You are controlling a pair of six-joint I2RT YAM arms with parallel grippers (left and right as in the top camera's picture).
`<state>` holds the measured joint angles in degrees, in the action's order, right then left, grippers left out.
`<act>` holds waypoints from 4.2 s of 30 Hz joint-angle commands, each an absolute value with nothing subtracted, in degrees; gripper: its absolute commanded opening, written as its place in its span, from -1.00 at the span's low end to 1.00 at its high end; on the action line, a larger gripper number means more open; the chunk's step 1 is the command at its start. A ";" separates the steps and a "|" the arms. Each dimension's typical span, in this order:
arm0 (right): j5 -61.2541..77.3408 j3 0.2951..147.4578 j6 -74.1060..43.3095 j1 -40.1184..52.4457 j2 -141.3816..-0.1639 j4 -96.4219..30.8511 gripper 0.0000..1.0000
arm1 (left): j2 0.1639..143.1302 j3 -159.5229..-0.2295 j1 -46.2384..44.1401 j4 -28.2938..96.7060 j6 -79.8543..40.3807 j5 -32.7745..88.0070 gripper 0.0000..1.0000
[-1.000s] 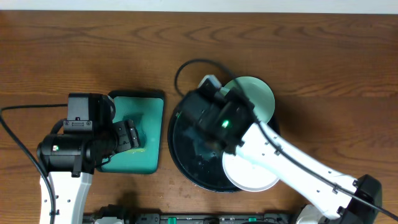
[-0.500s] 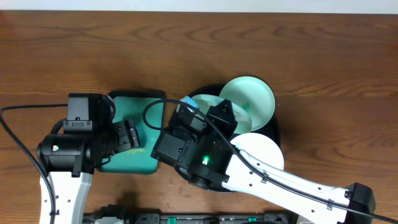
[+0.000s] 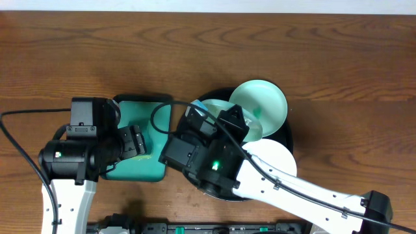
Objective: Clean dirty plates on tray and stack at the side
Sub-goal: 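Lift the pale green plate off the black tray with the right gripper, then place the pale green plate on the table right of the tray, then move the right gripper back and grip the remaining pale green plate rim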
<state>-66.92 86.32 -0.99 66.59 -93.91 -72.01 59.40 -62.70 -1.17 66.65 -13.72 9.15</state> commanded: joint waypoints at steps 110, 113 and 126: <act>27.00 83.88 0.84 0.43 -117.99 -49.50 -0.79 | 59.59 -63.24 -1.08 65.93 -14.22 9.89 0.61; 26.83 83.88 0.64 0.43 -118.02 -49.39 -0.97 | 59.59 -63.24 -1.08 65.95 -14.22 9.89 0.61; 28.32 83.90 0.32 5.58 -112.51 -55.53 -0.97 | 59.59 -63.24 -1.08 65.93 -14.22 9.89 0.61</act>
<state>27.18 83.92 0.47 2.50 -116.27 -54.81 59.48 -62.70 -1.17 65.80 -13.69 9.15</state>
